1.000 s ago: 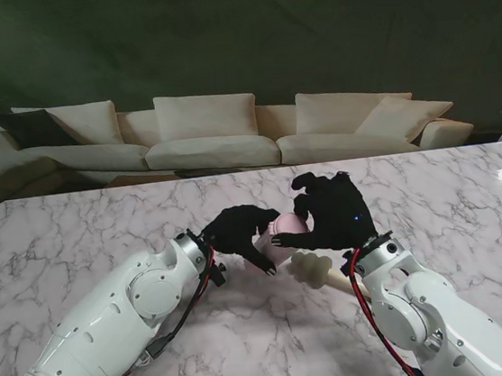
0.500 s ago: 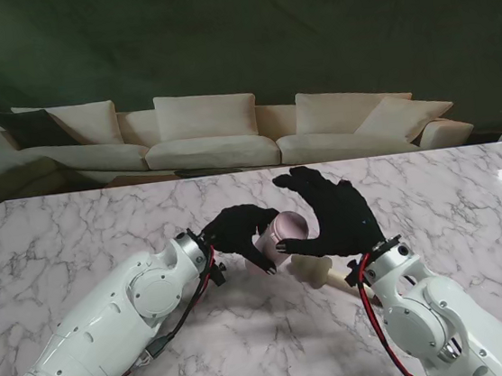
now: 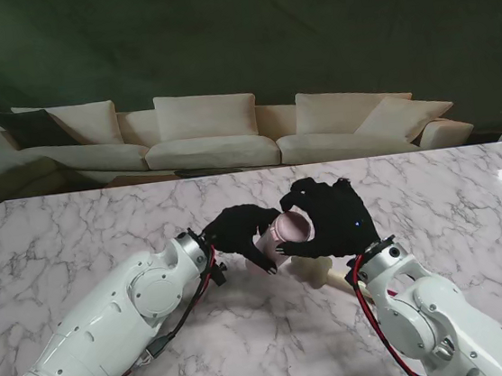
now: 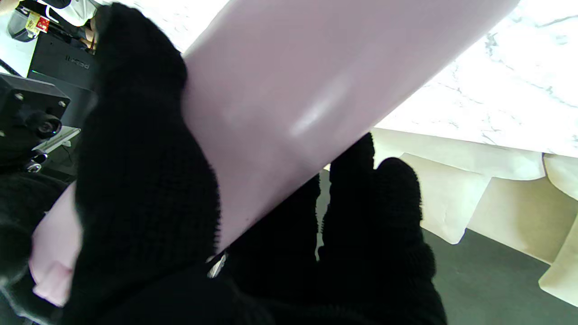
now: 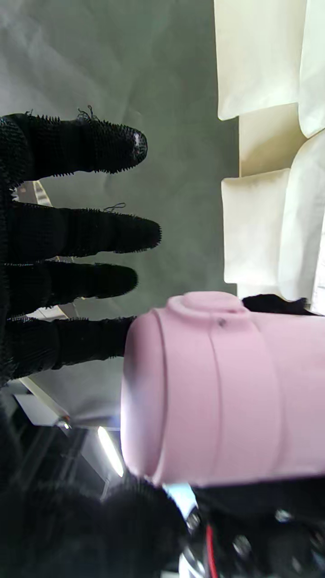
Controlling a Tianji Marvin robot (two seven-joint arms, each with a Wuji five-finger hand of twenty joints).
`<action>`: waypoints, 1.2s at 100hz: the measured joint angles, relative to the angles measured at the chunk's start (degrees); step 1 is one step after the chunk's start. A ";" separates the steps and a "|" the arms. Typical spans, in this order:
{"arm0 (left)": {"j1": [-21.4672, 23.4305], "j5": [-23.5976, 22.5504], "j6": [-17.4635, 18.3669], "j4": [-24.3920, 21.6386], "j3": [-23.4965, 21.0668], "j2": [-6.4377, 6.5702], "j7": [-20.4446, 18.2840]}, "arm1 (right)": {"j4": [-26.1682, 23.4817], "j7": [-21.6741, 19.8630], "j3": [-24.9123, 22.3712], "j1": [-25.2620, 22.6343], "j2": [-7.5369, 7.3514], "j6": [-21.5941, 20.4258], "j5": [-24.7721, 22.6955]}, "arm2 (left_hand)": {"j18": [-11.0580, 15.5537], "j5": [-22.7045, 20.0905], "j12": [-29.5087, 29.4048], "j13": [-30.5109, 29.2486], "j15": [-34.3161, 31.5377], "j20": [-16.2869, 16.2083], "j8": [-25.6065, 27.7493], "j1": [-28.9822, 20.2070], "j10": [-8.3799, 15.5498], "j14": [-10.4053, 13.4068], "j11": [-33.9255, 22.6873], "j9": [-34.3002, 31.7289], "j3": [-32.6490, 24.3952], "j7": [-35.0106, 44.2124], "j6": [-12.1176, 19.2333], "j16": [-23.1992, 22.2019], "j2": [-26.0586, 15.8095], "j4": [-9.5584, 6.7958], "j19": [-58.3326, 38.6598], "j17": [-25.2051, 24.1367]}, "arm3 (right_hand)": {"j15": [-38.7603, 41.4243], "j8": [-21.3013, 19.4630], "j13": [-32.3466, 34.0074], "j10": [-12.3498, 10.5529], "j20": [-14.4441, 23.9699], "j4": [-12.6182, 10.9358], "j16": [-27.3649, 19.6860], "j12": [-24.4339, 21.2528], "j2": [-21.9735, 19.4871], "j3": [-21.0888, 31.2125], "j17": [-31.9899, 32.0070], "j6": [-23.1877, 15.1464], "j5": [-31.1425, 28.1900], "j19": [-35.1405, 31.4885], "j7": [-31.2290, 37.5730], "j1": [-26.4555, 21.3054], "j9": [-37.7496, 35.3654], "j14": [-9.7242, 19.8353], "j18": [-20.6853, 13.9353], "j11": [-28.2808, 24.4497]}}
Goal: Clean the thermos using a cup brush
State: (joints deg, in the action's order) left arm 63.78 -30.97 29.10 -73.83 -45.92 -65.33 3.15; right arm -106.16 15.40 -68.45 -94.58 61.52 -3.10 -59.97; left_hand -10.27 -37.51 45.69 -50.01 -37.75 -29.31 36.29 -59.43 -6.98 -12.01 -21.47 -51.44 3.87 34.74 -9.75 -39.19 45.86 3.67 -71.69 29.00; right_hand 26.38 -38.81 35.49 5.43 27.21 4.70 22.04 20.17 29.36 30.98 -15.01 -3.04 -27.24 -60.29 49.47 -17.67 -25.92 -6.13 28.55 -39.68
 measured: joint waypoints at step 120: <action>-0.04 0.12 0.01 0.38 0.27 -0.04 -0.09 | 0.14 1.24 0.90 -0.05 1.11 0.97 3.56 | 0.00 0.00 0.00 -0.01 -0.18 -0.09 -0.04 0.00 0.05 0.00 -0.04 0.00 0.00 0.00 0.08 -0.05 0.00 0.01 -0.04 0.01 | 4.52 19.50 10.81 -6.11 -3.95 0.63 3.85 16.92 -5.50 -0.24 5.20 1.61 15.45 5.38 -19.73 -0.24 -19.20 2.08 0.85 -14.83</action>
State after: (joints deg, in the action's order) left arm 63.74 -30.85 29.11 -73.45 -45.65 -65.37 3.06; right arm -106.02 16.64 -67.55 -94.63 62.63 -2.13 -56.41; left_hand -10.27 -37.51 45.69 -50.02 -37.93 -29.40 36.25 -59.43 -6.93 -12.01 -21.51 -51.44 3.87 34.74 -9.67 -39.24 45.86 3.68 -71.72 29.01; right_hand 30.90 -19.31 46.30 -0.68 23.26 5.33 25.88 37.09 23.87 30.74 -9.81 -1.43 -11.79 -54.91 29.73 -17.91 -45.12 -4.05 29.40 -54.51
